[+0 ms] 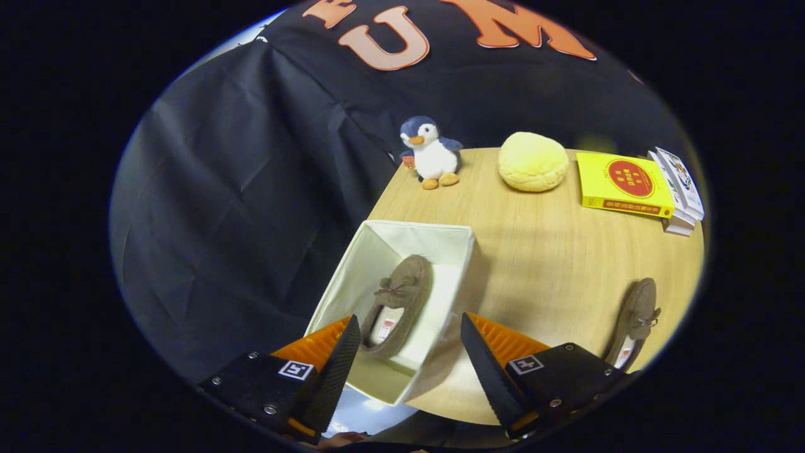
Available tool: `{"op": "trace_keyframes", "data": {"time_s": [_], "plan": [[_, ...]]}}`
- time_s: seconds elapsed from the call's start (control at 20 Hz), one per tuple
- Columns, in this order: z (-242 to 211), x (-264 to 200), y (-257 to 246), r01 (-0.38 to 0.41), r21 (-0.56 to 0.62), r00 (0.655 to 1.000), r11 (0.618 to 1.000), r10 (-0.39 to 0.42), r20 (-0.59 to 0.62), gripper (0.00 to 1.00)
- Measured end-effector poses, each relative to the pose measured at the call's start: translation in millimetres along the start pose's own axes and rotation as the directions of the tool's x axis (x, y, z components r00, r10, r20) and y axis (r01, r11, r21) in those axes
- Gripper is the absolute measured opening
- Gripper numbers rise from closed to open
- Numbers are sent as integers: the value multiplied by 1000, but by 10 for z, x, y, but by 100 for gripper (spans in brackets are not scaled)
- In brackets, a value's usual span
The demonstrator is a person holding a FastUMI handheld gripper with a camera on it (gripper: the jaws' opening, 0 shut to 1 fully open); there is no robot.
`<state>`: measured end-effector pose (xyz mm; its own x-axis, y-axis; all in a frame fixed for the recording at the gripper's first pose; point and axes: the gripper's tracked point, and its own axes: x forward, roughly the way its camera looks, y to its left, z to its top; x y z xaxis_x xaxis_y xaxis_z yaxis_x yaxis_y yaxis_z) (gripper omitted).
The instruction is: Open the storage box then place both shoes into the box .Put the left shoe in first, then the right shoe, with the right side of both shoes facing outward in a uniform manner.
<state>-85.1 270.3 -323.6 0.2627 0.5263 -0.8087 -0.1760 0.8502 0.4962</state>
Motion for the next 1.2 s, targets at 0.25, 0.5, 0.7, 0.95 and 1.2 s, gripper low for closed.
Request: {"op": "trace_keyframes", "data": {"time_s": [0.25,0.5,0.7,0.95,1.2], "plan": [[-63,-439,-806,58,48,995,997,-61,73,96],[-226,-746,-1653,151,98,981,984,-161,107,97],[-480,-892,-2270,234,151,964,960,-250,95,96],[-822,-835,-2894,326,177,940,929,-339,44,95],[-1109,-630,-3229,370,145,927,917,-374,-1,84]]}}
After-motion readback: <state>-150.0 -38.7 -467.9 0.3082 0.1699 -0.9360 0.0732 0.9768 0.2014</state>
